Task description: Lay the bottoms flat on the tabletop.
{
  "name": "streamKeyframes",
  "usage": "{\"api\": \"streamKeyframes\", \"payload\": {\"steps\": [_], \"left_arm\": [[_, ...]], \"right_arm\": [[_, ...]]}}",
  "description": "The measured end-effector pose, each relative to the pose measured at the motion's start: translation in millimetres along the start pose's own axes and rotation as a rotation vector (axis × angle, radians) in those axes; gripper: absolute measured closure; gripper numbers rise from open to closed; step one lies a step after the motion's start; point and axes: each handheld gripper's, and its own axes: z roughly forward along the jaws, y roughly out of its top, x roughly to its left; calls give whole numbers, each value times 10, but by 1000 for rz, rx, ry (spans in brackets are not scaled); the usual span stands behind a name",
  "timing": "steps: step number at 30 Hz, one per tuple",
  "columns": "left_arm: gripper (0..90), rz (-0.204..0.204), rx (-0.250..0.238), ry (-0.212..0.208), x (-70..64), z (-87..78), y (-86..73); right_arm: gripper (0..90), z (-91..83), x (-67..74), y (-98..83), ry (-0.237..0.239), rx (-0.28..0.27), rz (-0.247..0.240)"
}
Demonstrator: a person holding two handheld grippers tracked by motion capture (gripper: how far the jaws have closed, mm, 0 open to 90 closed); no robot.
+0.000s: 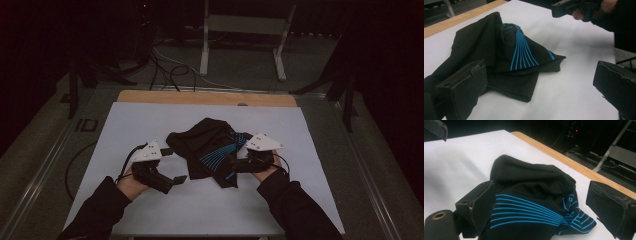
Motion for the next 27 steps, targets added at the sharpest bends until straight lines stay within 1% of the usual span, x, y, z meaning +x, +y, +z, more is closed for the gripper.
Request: {"api": "streamKeyframes", "payload": {"steps": [1, 2, 3, 4, 5, 6, 8, 10, 11, 12, 14, 16, 17, 18, 20, 21, 23, 24, 25, 26, 27], "left_arm": [[1, 1, 8, 4, -2, 31, -1], [1, 2, 15, 12, -8, 64, -4], [1, 3, 20, 11, -11, 94, -8], [1, 0, 24, 9, -14, 127, -14], [1, 2, 33, 11, -18, 159, -21], [1, 5, 41, 10, -24, 200, -31], [1, 6, 55, 0, -28, 253, -45], [1, 12, 65, -11, -32, 313, -63], [1, 12, 65, -11, -32, 313, -63], [2, 15, 82, -36, -26, 398, -90], [2, 18, 92, -40, -24, 425, -100], [2, 33, 101, -11, -20, 471, -126], [2, 27, 108, -17, -11, 492, -137], [2, 19, 116, -19, -2, 513, -148], [3, 7, 136, -20, 14, 557, -171], [3, 5, 142, -9, 19, 579, -184], [3, -2, 156, 4, 39, 618, -205], [5, -8, 164, 9, 49, 642, -217], [17, -5, 180, 23, 55, 665, -224], [43, -5, 189, 27, 61, 678, -230], [52, -5, 200, 20, 73, 694, -239]], "right_arm": [[93, 32, 14, -20, 25, 19, 10], [93, 49, 27, -36, 26, 23, -7], [93, 61, 46, -49, 29, 28, -12], [93, 76, 63, -62, 31, 28, -7], [93, 89, 71, -78, 23, 29, -11], [93, 100, 88, -92, 29, 28, 3], [93, 123, 113, -124, 27, 31, 7], [93, 157, 140, -162, 38, 42, 11], [93, 157, 140, -162, 38, 42, 11], [93, 219, 171, -229, 53, 65, 18], [93, 240, 191, -249, 48, 73, 27], [93, 281, 216, -288, 54, 90, 31], [93, 301, 233, -309, 52, 95, 36], [93, 319, 243, -329, 70, 104, 47], [94, 349, 273, -367, 78, 116, 44], [141, 377, 294, -397, 91, 128, 46], [145, 387, 300, -410, 87, 129, 42], [150, 397, 312, -420, 91, 139, 48], [169, 415, 327, -434, 80, 151, 48], [193, 434, 335, -453, 77, 165, 42], [209, 442, 336, -464, 81, 172, 48]]}}
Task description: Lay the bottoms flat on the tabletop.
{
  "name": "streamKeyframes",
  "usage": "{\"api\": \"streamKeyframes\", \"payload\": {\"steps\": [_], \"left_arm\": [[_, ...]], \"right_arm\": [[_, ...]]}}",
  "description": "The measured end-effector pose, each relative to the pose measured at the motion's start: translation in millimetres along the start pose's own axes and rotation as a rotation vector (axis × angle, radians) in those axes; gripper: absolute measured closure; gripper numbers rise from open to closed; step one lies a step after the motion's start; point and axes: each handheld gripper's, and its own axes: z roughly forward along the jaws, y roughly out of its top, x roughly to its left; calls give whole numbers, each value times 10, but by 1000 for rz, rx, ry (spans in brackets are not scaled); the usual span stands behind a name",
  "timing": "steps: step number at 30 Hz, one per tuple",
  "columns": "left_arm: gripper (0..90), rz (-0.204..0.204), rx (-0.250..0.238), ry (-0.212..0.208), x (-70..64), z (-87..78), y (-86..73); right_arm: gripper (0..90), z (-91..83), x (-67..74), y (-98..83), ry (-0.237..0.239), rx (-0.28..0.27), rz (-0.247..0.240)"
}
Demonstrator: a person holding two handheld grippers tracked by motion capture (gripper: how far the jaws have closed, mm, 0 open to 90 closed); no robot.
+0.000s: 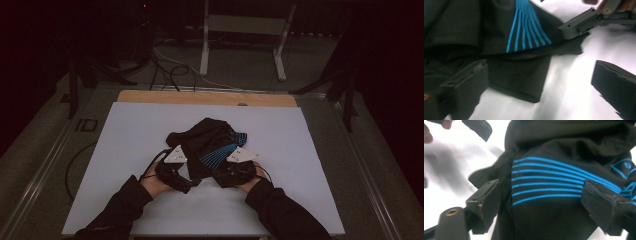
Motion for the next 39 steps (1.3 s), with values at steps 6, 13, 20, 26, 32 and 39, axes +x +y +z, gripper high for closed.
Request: {"api": "streamKeyframes", "payload": {"steps": [6, 13, 20, 26, 32, 39], "left_arm": [[143, 12, 62, 18, 35, 103, -44], [323, 45, 128, 46, 54, 186, -84], [500, 44, 133, 62, 85, 220, -79], [762, 74, 145, 101, 79, 238, -36], [865, 68, 134, 117, 84, 221, -21], [869, 54, 119, 149, 128, 55, 7]], "right_arm": [[314, 82, 30, -62, 2, 53, -13], [463, 152, 76, -107, -22, 113, -57], [738, 129, 27, -93, -27, 125, -64], [831, 89, 4, -76, -41, 109, -78], [854, 47, -16, -58, -29, 105, -78], [858, -83, -67, -67, -31, 95, -79]]}}
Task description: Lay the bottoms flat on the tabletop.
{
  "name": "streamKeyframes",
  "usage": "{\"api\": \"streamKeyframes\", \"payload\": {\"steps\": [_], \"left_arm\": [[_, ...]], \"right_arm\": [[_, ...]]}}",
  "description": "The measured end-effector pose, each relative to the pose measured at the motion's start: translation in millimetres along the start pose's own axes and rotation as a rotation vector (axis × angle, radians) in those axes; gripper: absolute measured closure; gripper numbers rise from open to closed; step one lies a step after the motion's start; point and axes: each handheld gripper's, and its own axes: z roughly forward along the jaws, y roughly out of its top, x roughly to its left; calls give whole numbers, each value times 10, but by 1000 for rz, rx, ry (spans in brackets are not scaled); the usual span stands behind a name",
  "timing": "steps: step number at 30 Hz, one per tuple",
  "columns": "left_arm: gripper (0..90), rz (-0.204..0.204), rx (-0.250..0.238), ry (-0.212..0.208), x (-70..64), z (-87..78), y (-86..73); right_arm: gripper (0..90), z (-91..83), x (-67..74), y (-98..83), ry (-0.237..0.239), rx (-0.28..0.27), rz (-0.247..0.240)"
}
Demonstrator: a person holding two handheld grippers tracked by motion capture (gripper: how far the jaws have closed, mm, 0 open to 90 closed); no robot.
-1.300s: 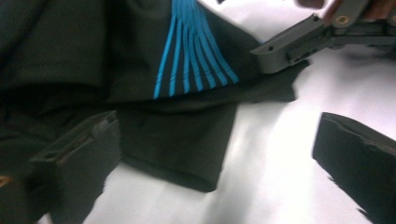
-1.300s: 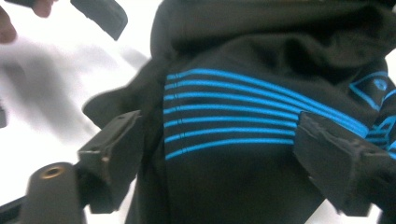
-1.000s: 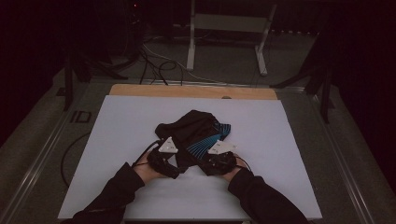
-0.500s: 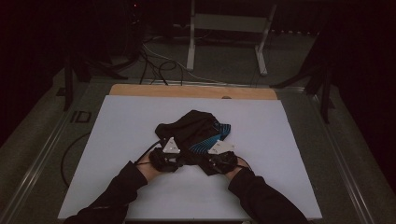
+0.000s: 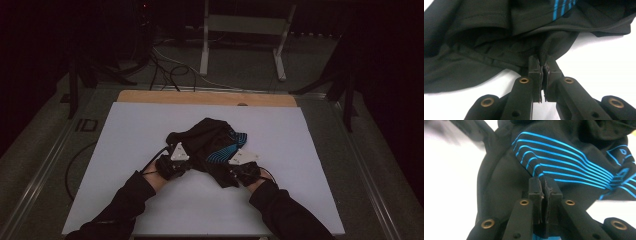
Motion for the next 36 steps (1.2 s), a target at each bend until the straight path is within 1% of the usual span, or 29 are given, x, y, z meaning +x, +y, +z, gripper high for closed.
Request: {"api": "streamKeyframes", "payload": {"steps": [3, 6, 9, 12, 17, 18, 22, 24, 25, 26, 28, 29, 34, 36], "left_arm": [[869, -2, -2, 11, 25, -63, -19], [873, -5, 3, 26, 53, -128, -53], [874, -21, 4, 42, 102, -211, -104], [874, -23, 10, 51, 122, -249, -128], [874, -34, 19, 61, 143, -314, -181], [874, -40, 18, 59, 157, -354, -213], [874, -52, 17, 62, 179, -431, -283], [874, -58, 18, 64, 185, -469, -324], [874, -63, 19, 65, 185, -487, -347], [874, -57, 29, 70, 187, -507, -368], [874, -64, 30, 69, 182, -546, -416], [874, -62, 33, 73, 179, -567, -439], [874, -70, 42, 83, 189, -686, -547], [874, -70, 49, 93, 189, -737, -590]], "right_arm": [[858, -32, -19, -26, -6, 3, 2], [858, -89, -55, -66, -11, 4, 15], [858, -166, -107, -115, -17, 4, 23], [858, -216, -135, -155, -22, 10, 35], [859, -255, -173, -205, -29, 19, 32], [858, -305, -223, -265, -42, 31, 41], [858, -354, -277, -321, -54, 37, 47], [858, -384, -309, -352, -59, 36, 63], [858, -399, -329, -367, -64, 36, 59], [858, -415, -342, -380, -68, 35, 66], [858, -449, -372, -405, -77, 39, 70], [858, -463, -385, -416, -79, 34, 81], [858, -534, -442, -464, -98, 35, 88], [858, -562, -470, -481, -104, 37, 89]]}}
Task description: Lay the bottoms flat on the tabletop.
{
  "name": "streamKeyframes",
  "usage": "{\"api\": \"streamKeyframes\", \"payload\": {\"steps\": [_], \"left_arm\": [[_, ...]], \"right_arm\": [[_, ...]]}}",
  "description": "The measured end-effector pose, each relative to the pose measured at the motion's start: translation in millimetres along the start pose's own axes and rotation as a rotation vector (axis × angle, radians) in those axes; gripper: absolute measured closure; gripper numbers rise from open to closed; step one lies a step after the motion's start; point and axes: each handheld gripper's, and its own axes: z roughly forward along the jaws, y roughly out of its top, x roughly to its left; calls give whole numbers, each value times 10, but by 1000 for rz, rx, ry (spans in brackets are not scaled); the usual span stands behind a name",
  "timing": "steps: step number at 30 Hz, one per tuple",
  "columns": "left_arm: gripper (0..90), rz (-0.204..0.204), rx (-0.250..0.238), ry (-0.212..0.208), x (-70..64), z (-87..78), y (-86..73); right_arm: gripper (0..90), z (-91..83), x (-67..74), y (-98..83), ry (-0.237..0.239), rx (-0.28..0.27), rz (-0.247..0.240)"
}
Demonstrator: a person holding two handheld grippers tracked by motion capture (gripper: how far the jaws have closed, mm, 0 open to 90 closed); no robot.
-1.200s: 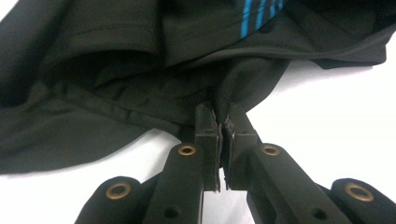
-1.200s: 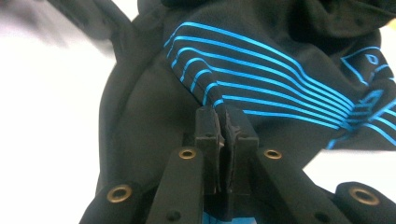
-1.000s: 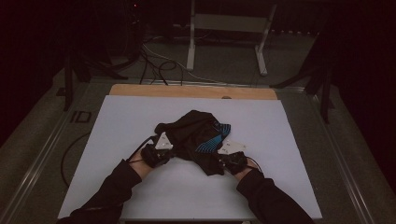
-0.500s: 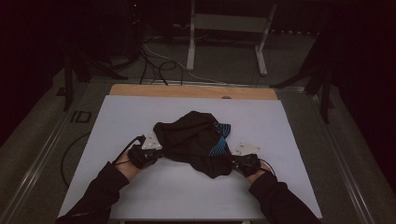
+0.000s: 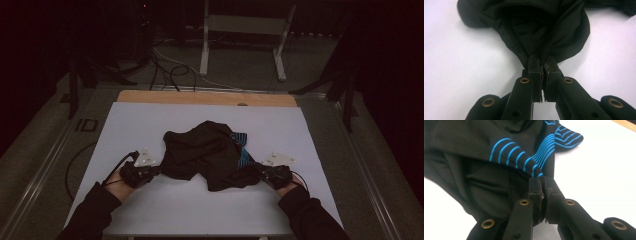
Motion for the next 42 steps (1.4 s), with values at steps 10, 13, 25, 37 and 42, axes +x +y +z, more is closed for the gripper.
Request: {"api": "streamKeyframes", "payload": {"steps": [10, 13, 25, 37, 42], "left_arm": [[874, -23, 19, 25, 58, -202, -206], [874, -23, 24, 21, 54, -247, -258], [873, 15, 64, -45, -142, -286, -388], [552, 17, -36, -90, -178, -393, -239], [399, 20, -91, -111, -167, -408, -83]], "right_arm": [[858, -101, -120, -116, -23, 21, 20], [857, -128, -127, -144, -16, 26, 21], [854, -221, -86, -321, 18, 48, 35], [544, -383, -82, -196, 37, -33, 75], [302, -392, -100, -78, 28, -84, 82]]}}
